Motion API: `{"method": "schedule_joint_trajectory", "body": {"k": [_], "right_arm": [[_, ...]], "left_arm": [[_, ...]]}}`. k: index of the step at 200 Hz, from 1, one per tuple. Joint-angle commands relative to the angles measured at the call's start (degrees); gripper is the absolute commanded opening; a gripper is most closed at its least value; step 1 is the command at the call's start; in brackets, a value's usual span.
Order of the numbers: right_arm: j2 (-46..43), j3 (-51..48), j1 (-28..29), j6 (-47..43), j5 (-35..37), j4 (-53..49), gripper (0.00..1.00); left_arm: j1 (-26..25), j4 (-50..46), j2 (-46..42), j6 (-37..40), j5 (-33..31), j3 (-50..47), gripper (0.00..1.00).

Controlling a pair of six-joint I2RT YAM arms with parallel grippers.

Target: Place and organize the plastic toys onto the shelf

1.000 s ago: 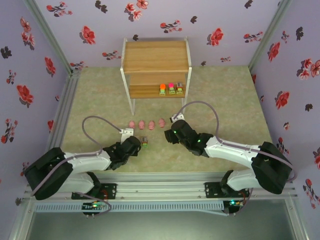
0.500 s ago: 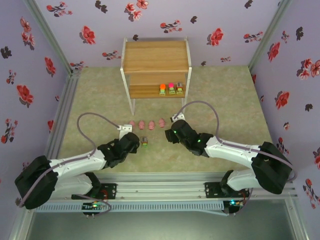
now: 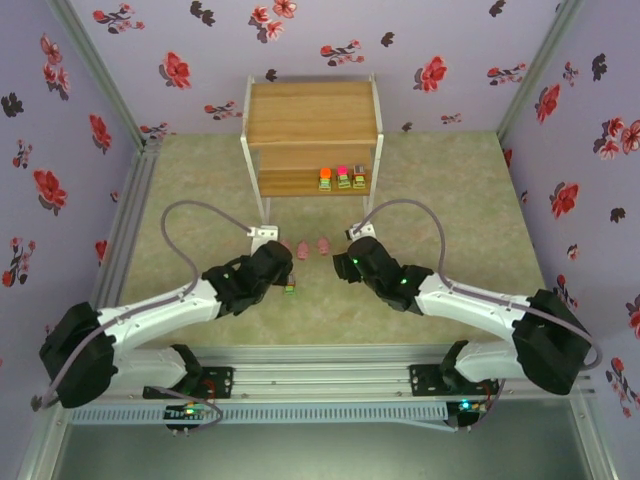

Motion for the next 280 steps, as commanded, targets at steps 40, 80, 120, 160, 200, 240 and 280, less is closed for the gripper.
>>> {"method": "schedule_joint_trajectory", "body": {"k": [40, 80, 120, 160, 200, 240, 280], "right_arm": [[-3.58, -2.27, -1.82, 2.07, 1.63, 0.73, 0.44], [-4.66, -2.93, -3.22, 2.52, 0.82, 1.04, 0.44], [-5.17, -3.24, -3.87, 2.92, -0.04, 1.19, 0.44], [-5.49, -3.28, -4.25, 3.05, -0.28, 1.18, 0.44], [-5.81, -3.37, -4.35, 3.29, -0.24, 1.28, 0.44], [-5.93, -3.46, -4.54, 3.31, -1.97, 1.45, 0.44], [-5.63, -3.37, -4.78, 3.30, -2.39, 1.71, 0.44]], "left_arm": [[-0.50, 0.25, 9.99, 5.53, -2.20, 13.55, 0.32], [0.38, -0.63, 16.03, 8.33, -3.09, 22.44, 0.32], [2.20, -0.56, 19.99, 10.12, -3.01, 28.56, 0.33], [4.01, -0.10, 22.19, 10.34, -2.96, 31.46, 0.33], [5.56, 0.29, 23.63, 10.82, -2.98, 33.69, 0.33], [6.86, 0.66, 25.06, 11.09, -2.91, 34.95, 0.34], [7.58, 2.80, 26.44, 11.39, -2.97, 34.95, 0.34]]}}
